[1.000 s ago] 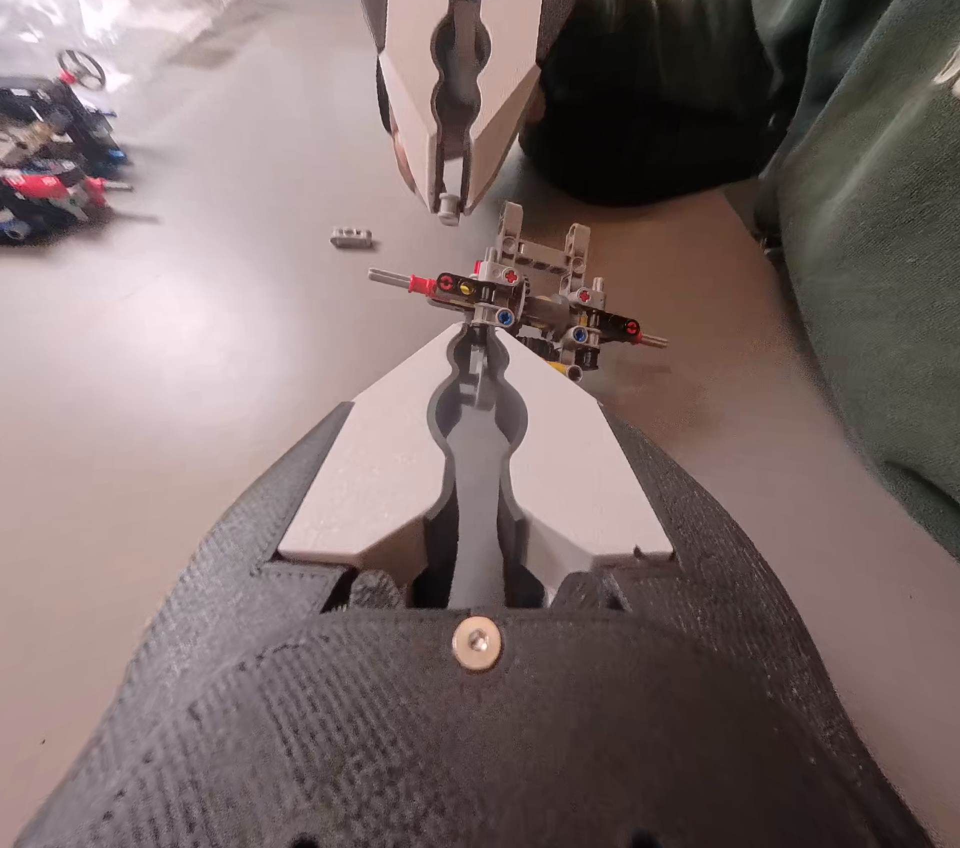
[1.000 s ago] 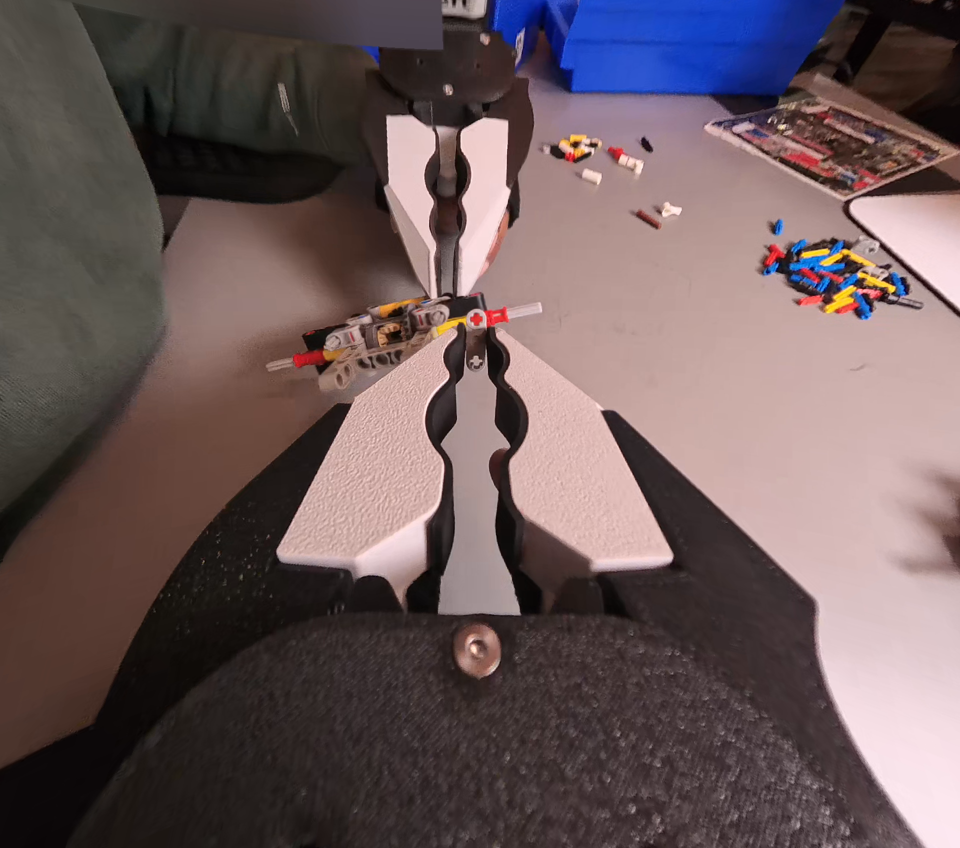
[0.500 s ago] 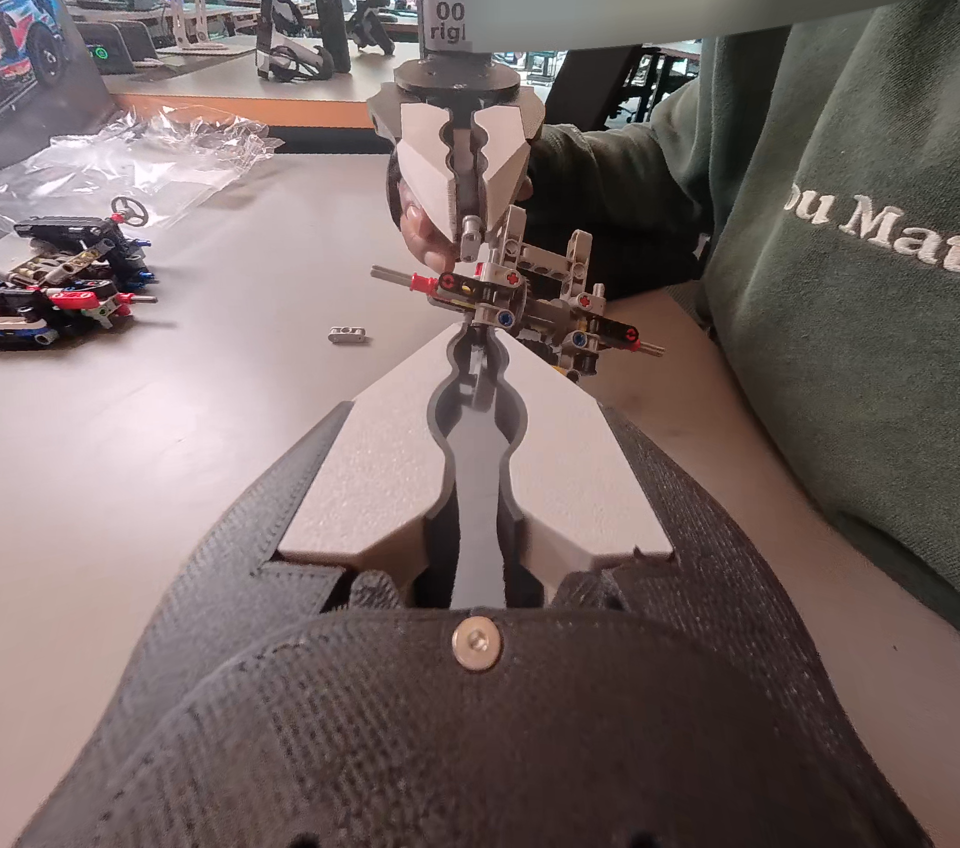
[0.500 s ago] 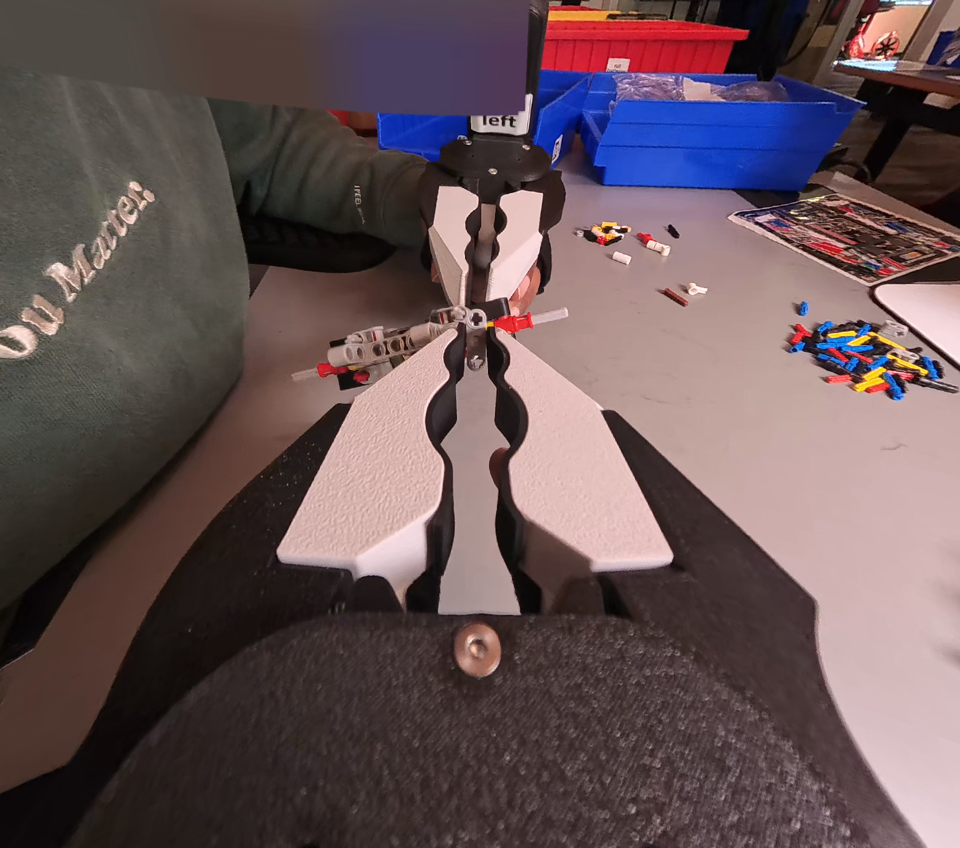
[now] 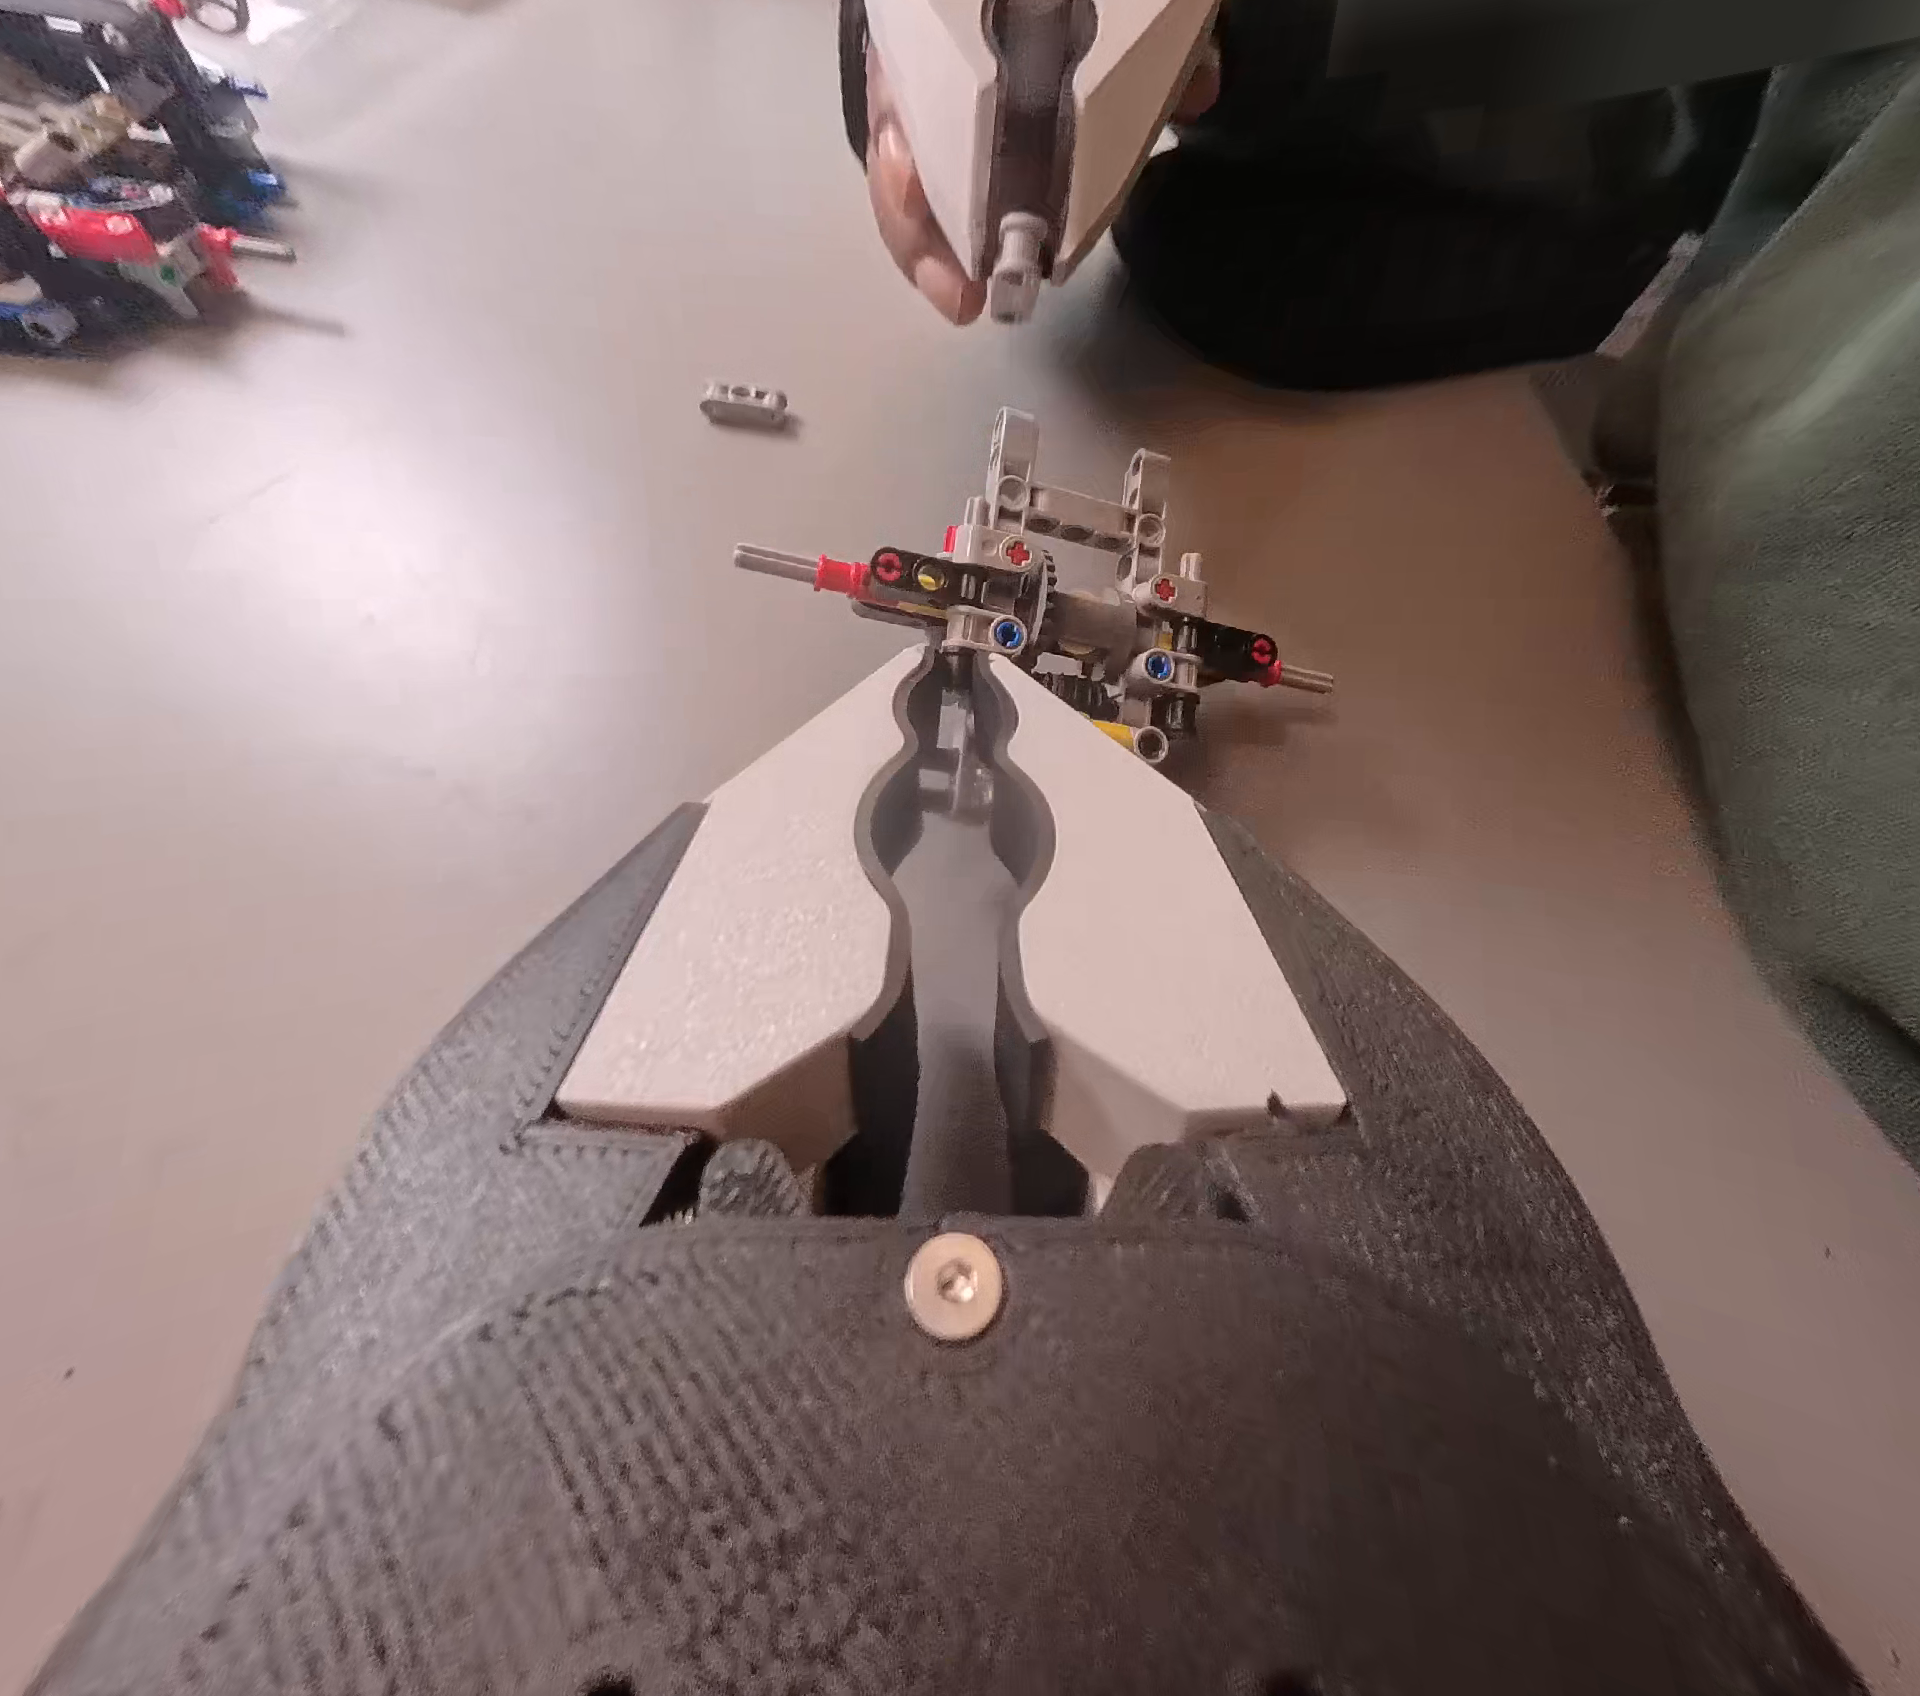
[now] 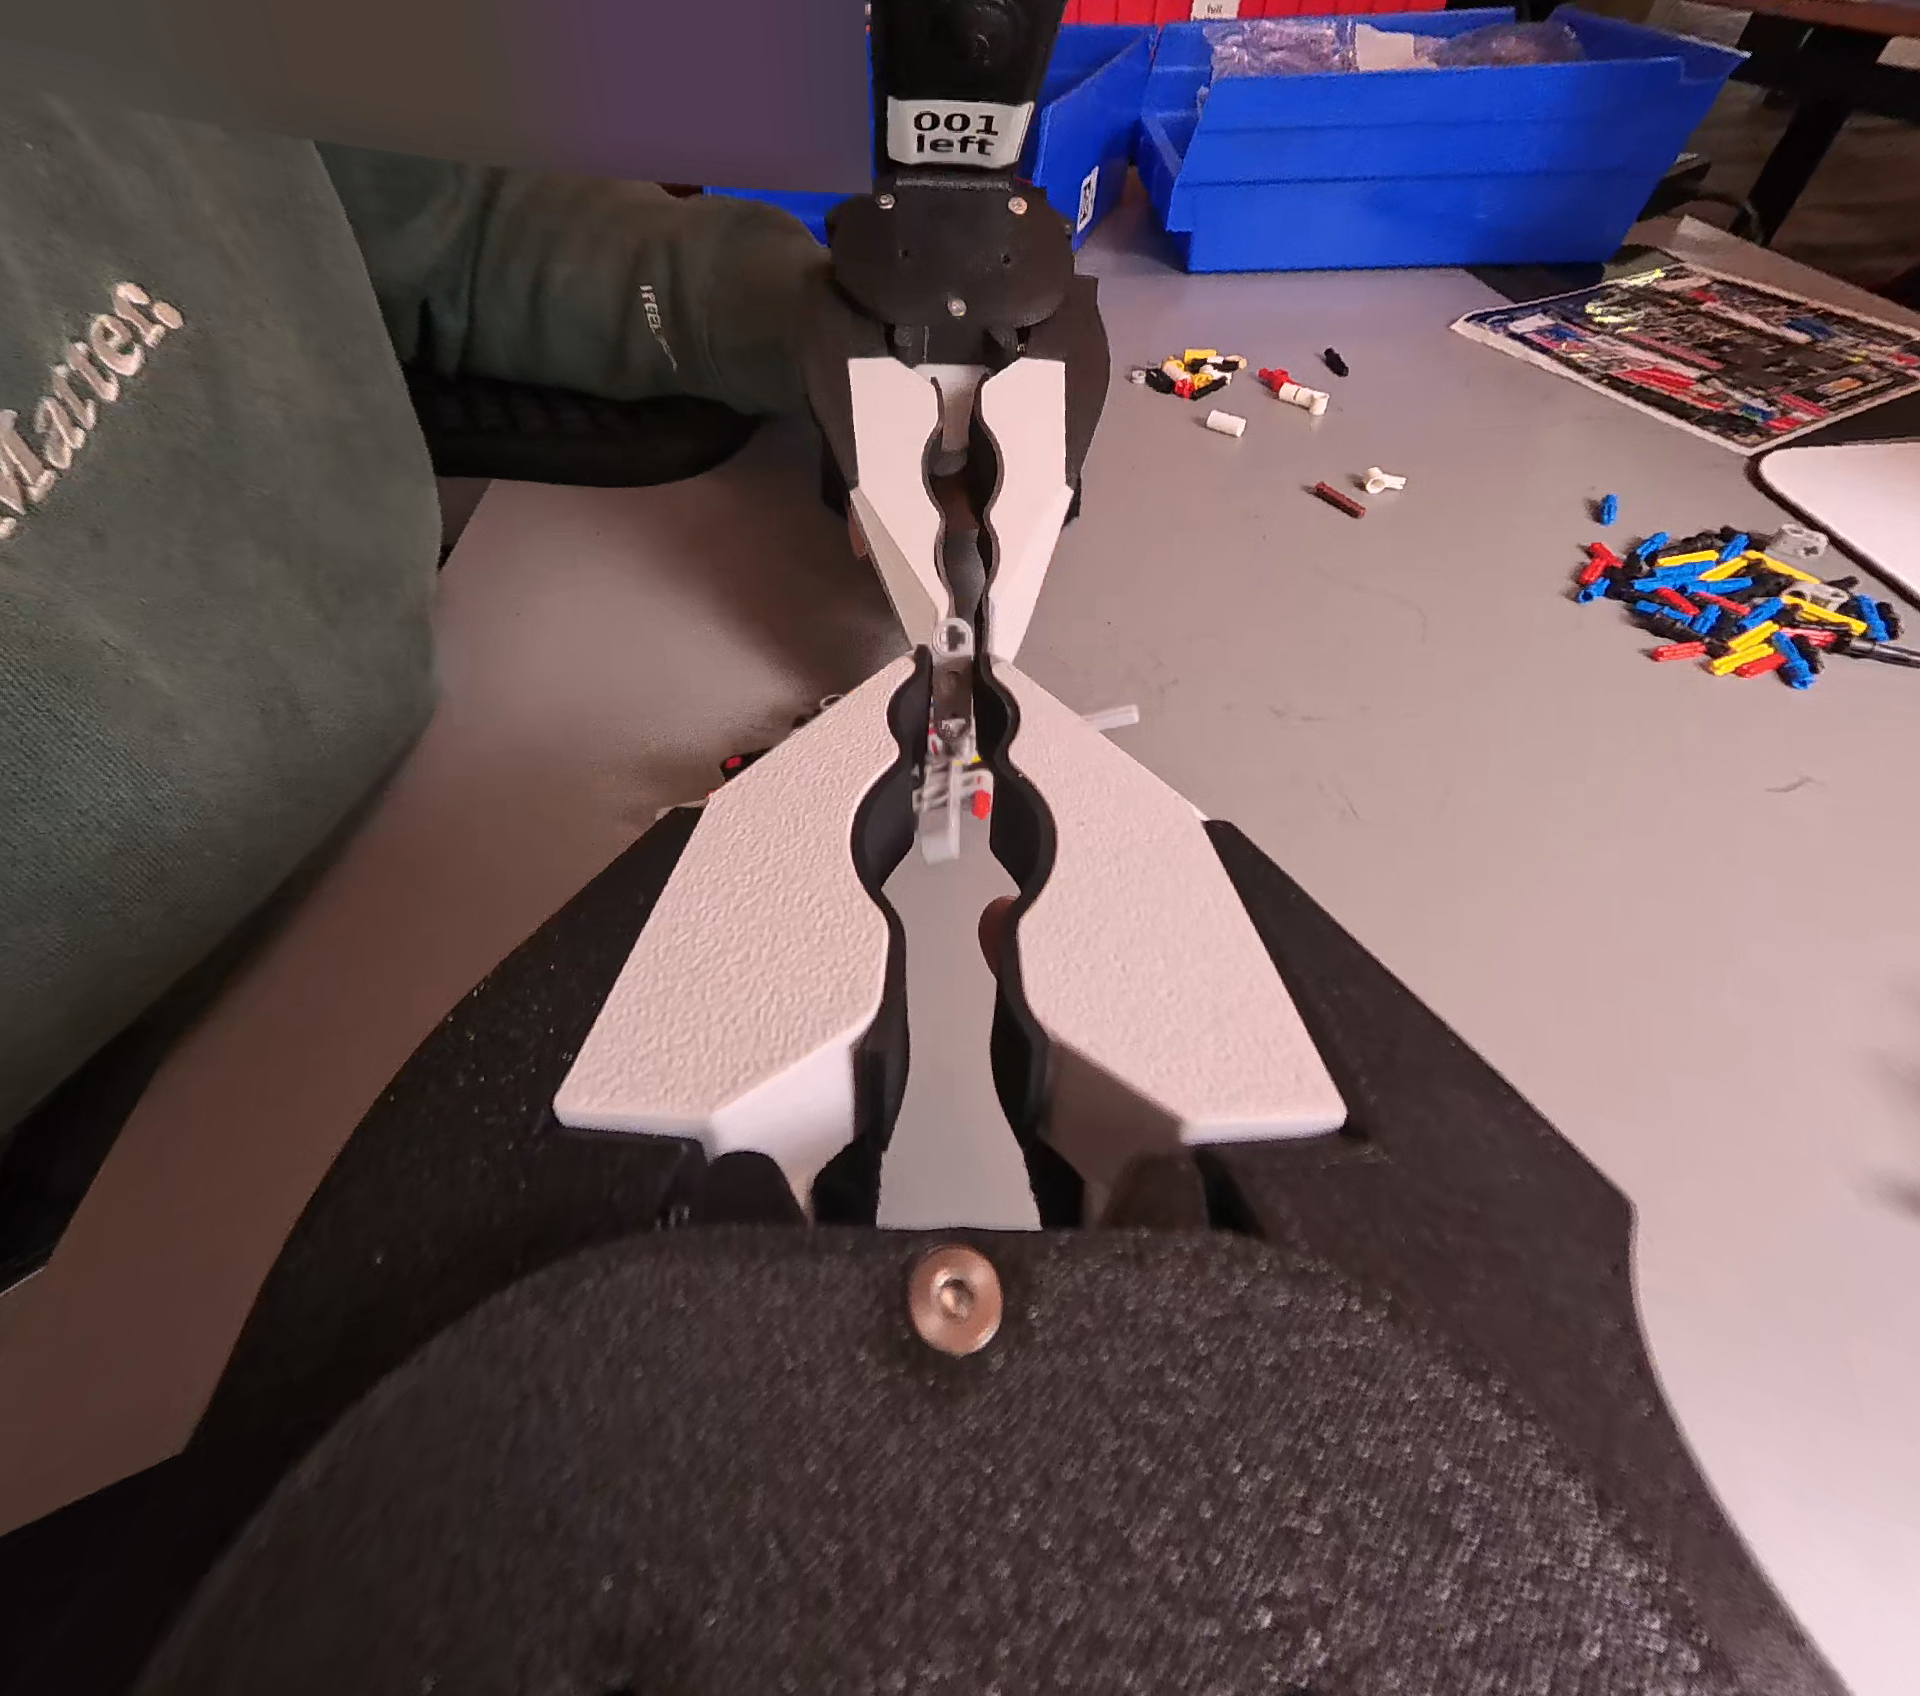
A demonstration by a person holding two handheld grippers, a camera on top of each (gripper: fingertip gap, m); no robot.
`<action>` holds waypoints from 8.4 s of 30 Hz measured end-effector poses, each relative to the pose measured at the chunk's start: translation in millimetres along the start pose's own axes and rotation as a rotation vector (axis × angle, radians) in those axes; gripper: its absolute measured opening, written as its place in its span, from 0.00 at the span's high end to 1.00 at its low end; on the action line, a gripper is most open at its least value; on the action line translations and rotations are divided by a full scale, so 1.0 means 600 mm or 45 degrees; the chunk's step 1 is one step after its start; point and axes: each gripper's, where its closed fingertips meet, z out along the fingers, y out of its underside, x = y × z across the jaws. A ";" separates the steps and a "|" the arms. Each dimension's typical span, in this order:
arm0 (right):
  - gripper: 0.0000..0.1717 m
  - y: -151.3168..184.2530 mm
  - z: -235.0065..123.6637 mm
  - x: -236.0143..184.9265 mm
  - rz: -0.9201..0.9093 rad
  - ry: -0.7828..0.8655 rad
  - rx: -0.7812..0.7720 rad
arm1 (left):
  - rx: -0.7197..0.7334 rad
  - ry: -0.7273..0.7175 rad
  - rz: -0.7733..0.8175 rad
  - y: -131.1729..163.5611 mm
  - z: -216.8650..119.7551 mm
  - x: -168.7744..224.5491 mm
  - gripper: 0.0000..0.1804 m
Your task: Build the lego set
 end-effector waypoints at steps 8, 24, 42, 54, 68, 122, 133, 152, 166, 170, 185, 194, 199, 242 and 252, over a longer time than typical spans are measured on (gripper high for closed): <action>0.96 0.023 0.004 0.017 0.010 0.062 -0.094 | -0.112 -0.014 -0.088 0.022 0.005 -0.004 0.97; 0.96 0.032 -0.007 0.032 0.016 0.128 -0.132 | -0.484 0.491 -0.223 0.024 -0.050 -0.048 0.81; 0.97 0.003 -0.006 0.031 0.016 0.147 -0.037 | -0.134 -0.236 0.207 -0.030 -0.054 -0.034 0.97; 0.96 0.026 0.024 0.047 -0.024 0.341 -0.249 | -0.173 -0.741 0.569 0.004 -0.043 -0.010 0.97; 0.96 0.055 -0.023 0.069 0.014 0.371 -0.364 | -0.161 -0.473 0.292 0.036 -0.022 0.011 0.97; 0.96 0.048 -0.012 0.035 -0.044 0.249 -0.298 | 0.028 -0.206 0.377 -0.036 -0.008 0.000 0.96; 0.97 0.065 0.018 0.036 0.013 0.194 -0.328 | -0.043 -0.306 0.506 -0.046 0.002 -0.025 0.93; 0.96 0.071 -0.020 0.074 0.070 0.330 -0.332 | -0.354 -0.247 1.051 0.028 0.021 -0.038 0.88; 0.96 0.057 -0.017 0.061 -0.007 0.302 -0.283 | 0.055 -0.015 0.518 -0.067 -0.038 0.017 0.97; 0.96 0.081 0.008 0.037 -0.035 0.214 -0.374 | 0.082 0.091 0.305 -0.062 -0.037 0.020 0.97; 0.96 0.038 -0.023 0.009 -0.062 0.105 -0.240 | 0.084 0.034 0.073 -0.072 -0.026 -0.006 0.97; 0.96 0.052 -0.011 0.013 -0.069 0.121 -0.299 | 0.103 0.016 0.068 -0.076 -0.018 -0.001 0.97; 0.96 0.052 -0.007 0.012 -0.074 0.122 -0.292 | 0.114 0.018 0.101 -0.074 -0.013 0.006 0.96; 0.96 0.030 0.008 0.064 0.585 0.629 -0.290 | 0.103 -0.571 0.008 -0.058 0.008 -0.027 0.97; 0.93 0.024 0.006 0.059 0.979 0.349 -0.034 | 0.113 -0.571 0.000 -0.058 0.007 -0.027 0.97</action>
